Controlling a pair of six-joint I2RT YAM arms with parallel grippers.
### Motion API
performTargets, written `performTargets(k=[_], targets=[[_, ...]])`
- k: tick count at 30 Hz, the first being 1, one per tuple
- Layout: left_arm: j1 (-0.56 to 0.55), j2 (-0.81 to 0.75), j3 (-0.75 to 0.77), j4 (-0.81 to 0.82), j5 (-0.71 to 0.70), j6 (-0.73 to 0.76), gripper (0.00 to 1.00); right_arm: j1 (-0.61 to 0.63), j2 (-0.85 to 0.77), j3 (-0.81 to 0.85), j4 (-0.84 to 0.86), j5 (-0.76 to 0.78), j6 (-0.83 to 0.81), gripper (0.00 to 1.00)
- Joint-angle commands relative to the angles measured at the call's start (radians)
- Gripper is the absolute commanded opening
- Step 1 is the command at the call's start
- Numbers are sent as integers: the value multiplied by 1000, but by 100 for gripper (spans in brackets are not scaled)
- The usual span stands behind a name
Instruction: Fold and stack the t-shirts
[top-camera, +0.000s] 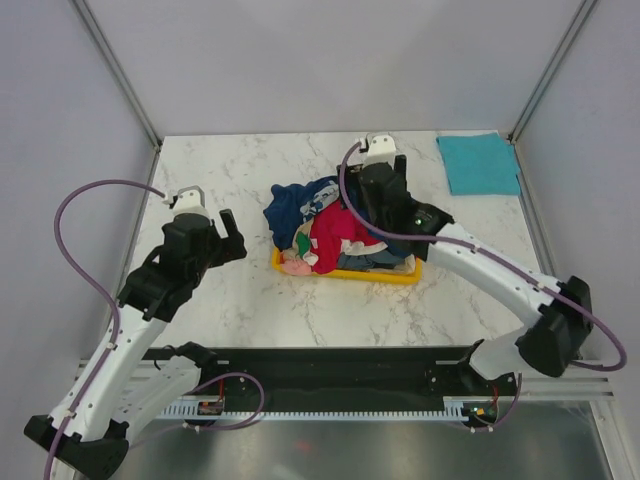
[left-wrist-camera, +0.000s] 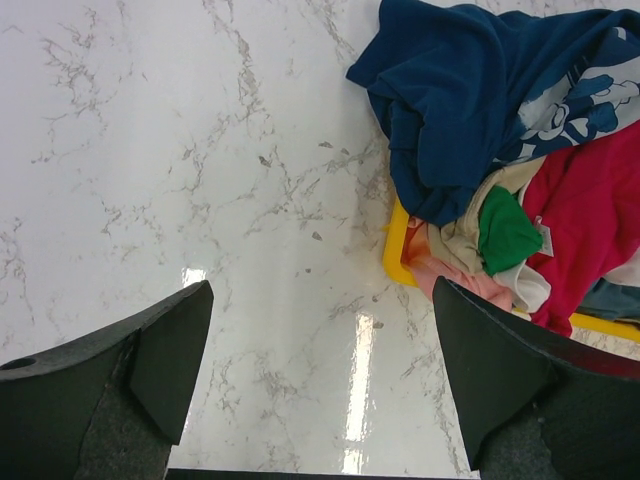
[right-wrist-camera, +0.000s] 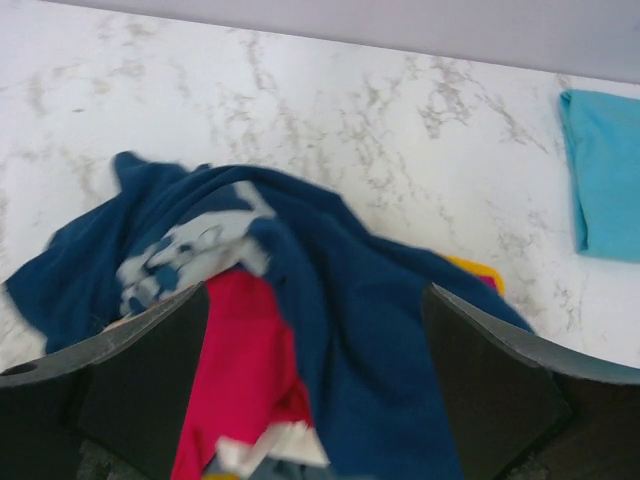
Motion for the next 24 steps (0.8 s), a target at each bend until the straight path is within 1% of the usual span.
performTargets(k=[1, 5, 6, 7, 9, 10, 12, 15, 16, 18, 19, 20, 21, 24], targets=[[-1, -3, 23, 10, 18, 39, 98, -141, 137, 116, -67, -186, -14, 95], [-3, -5, 19, 4, 36, 39, 98, -171, 260, 202, -79, -210, -18, 95], [-1, -6, 20, 5, 40, 39, 98, -182, 280, 219, -79, -237, -18, 95], [-1, -9, 20, 4, 41, 39, 98, -206, 324, 250, -79, -260, -11, 93], [-3, -11, 17, 5, 41, 39, 98, -232, 358, 276, -81, -318, 2, 89], [-1, -14, 17, 4, 40, 39, 97, -249, 383, 291, -79, -358, 6, 85], [-1, -14, 19, 4, 41, 39, 97, -254, 401, 302, -79, -384, 14, 82], [-1, -17, 19, 2, 41, 38, 97, -255, 412, 304, -79, -409, 14, 66], [-1, -16, 17, 4, 40, 38, 97, -258, 415, 301, -79, -418, 14, 48], [-1, -20, 17, 4, 41, 38, 97, -260, 417, 308, -84, -435, 3, 35], [-1, -19, 16, 4, 41, 38, 97, -267, 414, 316, -89, -447, 0, 16], [-3, -17, 17, 4, 43, 38, 97, -271, 404, 327, -102, -469, -4, 2], [-3, -17, 17, 4, 43, 38, 97, -271, 392, 337, -107, -467, -10, 0], [-1, -13, 17, 2, 44, 36, 97, -272, 303, 415, -131, -449, -44, 0]])
